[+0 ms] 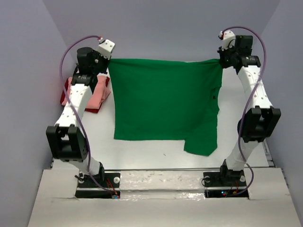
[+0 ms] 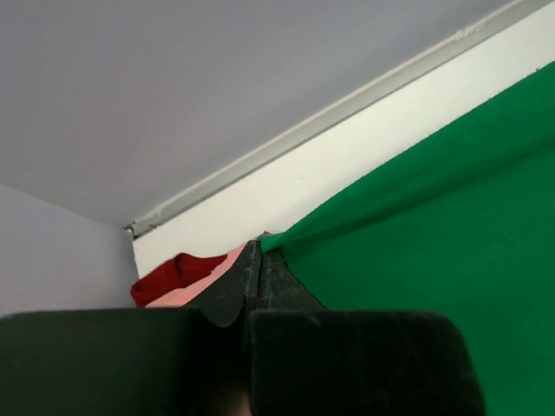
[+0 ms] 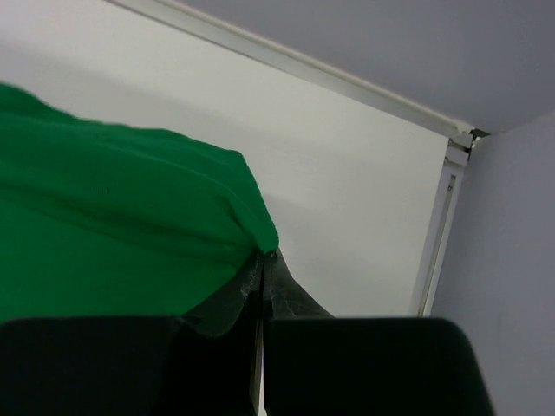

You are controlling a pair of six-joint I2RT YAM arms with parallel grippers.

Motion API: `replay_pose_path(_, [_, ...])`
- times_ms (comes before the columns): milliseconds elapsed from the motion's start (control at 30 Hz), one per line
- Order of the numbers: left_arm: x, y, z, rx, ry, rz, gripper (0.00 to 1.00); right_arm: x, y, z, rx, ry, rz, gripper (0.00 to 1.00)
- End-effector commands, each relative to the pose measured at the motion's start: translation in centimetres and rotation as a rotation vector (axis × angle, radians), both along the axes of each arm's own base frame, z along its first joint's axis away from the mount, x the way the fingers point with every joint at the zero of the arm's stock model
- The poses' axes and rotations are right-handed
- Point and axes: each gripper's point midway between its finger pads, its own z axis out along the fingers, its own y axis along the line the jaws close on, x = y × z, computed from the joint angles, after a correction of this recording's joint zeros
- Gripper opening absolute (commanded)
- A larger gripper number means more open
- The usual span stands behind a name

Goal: Fold and stack the t-shirts
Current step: Flatten the tshirt out

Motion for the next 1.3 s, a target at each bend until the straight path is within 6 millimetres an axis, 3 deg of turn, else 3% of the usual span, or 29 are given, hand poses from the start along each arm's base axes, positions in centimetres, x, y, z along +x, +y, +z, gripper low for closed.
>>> replay_pose_path(0, [2.5,0.8,7.5,-0.031,-0.193,0.055,0.00,3.8,-1.5,7.0,-0.059,-0.195,-0.040,0.00])
replay_pose_path(67, [3.7,0.6,9.4,-0.063,-0.205,0.057,0.00,4.6,-1.6,8.5,-0.057,-0.228,-0.042,0.00])
replay_pose_path(133, [3.2,0.6,11.3,-0.075,-0.226,0.059,0.00,4.3,-1.3,9.7,-0.046,-0.243,-0.034,0.00])
replay_pose_path(200, [2.1,0.5,12.8,-0.085,-0.252,0.055,0.00,2.9,-1.0,11.7,-0.023,-0.278,-0.032,0.00])
replay_pose_path(267, [-0.5,0.6,14.6,-0.089,-0.293,0.048,0.00,1.3,-0.5,13.1,-0.002,-0.300,-0.024,0.00])
replay_pose_path(367, [-5.0,0.6,15.6,-0.086,-0.337,0.034,0.00,-2.7,0.0,14.9,0.015,-0.326,-0.014,0.00])
replay_pose_path(400, [-6.2,0.6,16.0,-0.079,-0.359,0.026,0.00,-5.0,0.3,15.0,0.020,-0.326,-0.006,0.00])
replay_pose_path(433, [-8.6,0.5,15.8,-0.077,-0.376,0.015,0.00,-6.3,0.4,15.1,0.023,-0.329,-0.005,0.00])
replay_pose_path(500, [-11.0,0.6,15.0,-0.063,-0.379,0.008,0.00,-8.9,0.7,15.1,0.031,-0.333,-0.001,0.00])
replay_pose_path(533, [-13.3,0.4,13.7,-0.053,-0.355,-0.008,0.00,-11.7,0.9,15.1,0.039,-0.344,-0.002,0.00])
replay_pose_path(600, [-16.7,0.4,12.1,-0.029,-0.350,-0.023,0.00,-14.5,1.2,14.9,0.045,-0.356,0.006,0.00])
replay_pose_path(633, [-17.7,0.6,11.7,-0.030,-0.348,-0.017,0.00,-17.3,1.3,15.2,0.050,-0.385,0.003,0.00])
replay_pose_path(700, [-20.5,0.8,11.7,-0.029,-0.362,-0.012,0.00,-19.8,1.2,15.5,0.043,-0.409,-0.011,0.00])
replay_pose_path(733, [-21.2,1.0,11.3,-0.026,-0.360,-0.006,0.00,-22.0,1.2,16.5,0.041,-0.454,-0.019,0.00])
replay_pose_path(767, [-22.9,1.1,12.0,-0.029,-0.397,-0.005,0.00,-23.1,0.9,16.9,0.035,-0.473,-0.038,0.00])
replay_pose_path(833, [-23.4,1.1,11.6,-0.027,-0.388,-0.007,0.00,-25.0,0.9,18.2,0.036,-0.514,-0.045,0.00])
replay_pose_path(867, [-24.4,1.1,12.4,-0.024,-0.406,-0.010,0.00,-26.6,0.7,19.9,0.033,-0.563,-0.054,0.00])
replay_pose_path(1000, [-25.3,1.5,15.9,-0.016,-0.469,0.008,0.00,-28.4,0.4,23.2,0.027,-0.632,-0.077,0.00])
replay_pose_path(1100, [-24.4,1.6,17.4,-0.008,-0.492,0.017,0.00,-27.6,0.2,24.5,0.015,-0.649,-0.081,0.00])
replay_pose_path(1167, [-22.6,1.7,17.4,-0.006,-0.478,0.023,0.00,-24.7,0.0,23.4,0.007,-0.606,-0.083,0.00])
replay_pose_path(1200, [-20.9,1.7,16.9,0.002,-0.464,0.024,0.00,-22.1,-0.1,21.8,0.005,-0.554,-0.080,0.00])
replay_pose_path(1233, [-20.9,1.7,17.3,0.003,-0.480,0.024,0.00,-22.1,-0.1,22.2,0.006,-0.570,-0.080,0.00])
replay_pose_path(1267, [-19.0,1.7,15.9,0.008,-0.439,0.028,0.00,-19.4,0.0,19.3,0.004,-0.498,-0.065,0.00])
